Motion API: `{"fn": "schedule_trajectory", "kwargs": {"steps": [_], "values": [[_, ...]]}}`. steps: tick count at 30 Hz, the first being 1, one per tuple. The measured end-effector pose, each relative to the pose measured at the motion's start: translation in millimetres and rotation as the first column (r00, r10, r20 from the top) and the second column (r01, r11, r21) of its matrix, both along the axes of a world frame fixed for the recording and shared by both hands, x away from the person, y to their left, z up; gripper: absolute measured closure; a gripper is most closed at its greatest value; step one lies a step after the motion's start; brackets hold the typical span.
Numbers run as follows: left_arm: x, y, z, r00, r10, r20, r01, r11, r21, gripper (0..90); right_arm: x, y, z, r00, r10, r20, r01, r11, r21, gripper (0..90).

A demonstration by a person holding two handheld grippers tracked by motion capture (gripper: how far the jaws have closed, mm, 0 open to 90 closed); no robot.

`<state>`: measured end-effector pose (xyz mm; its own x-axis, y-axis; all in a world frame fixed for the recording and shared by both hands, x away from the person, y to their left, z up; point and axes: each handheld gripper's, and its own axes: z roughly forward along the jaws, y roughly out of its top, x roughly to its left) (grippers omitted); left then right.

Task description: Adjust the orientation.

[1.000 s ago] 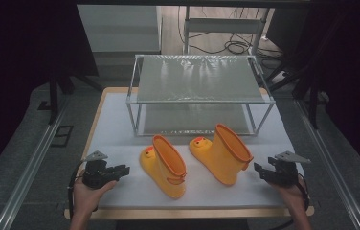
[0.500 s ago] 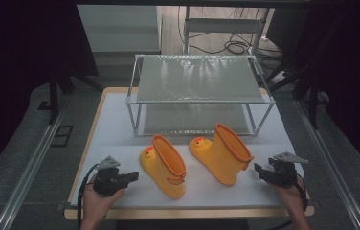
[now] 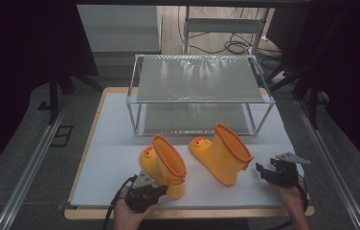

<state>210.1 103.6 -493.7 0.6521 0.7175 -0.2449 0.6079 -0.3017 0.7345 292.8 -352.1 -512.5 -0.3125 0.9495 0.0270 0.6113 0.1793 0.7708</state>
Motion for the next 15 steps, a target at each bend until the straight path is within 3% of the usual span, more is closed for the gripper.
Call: {"fn": "schedule_trajectory", "kwargs": {"steps": [6,10,15], "values": [[-12.5,-8.2,4.1,0.9995,-0.024,0.020,0.025,0.9993,-0.028,90.0,0.7,-1.5,-1.8,0.9998,-0.018,-0.008,0.018,1.000,0.000,34.0],[-16.3,-27.0,5.7,0.9974,-0.062,0.037,0.063,0.9977,-0.025,90.0,1.0,-1.4,-2.4,0.9996,-0.026,-0.011,0.026,1.000,0.002,34.1],[-11.6,-51.2,7.5,0.9958,-0.031,0.086,0.031,0.9995,0.000,89.9,0.7,0.3,-2.1,0.9996,-0.027,-0.008,0.026,1.000,-0.002,34.0]]}}
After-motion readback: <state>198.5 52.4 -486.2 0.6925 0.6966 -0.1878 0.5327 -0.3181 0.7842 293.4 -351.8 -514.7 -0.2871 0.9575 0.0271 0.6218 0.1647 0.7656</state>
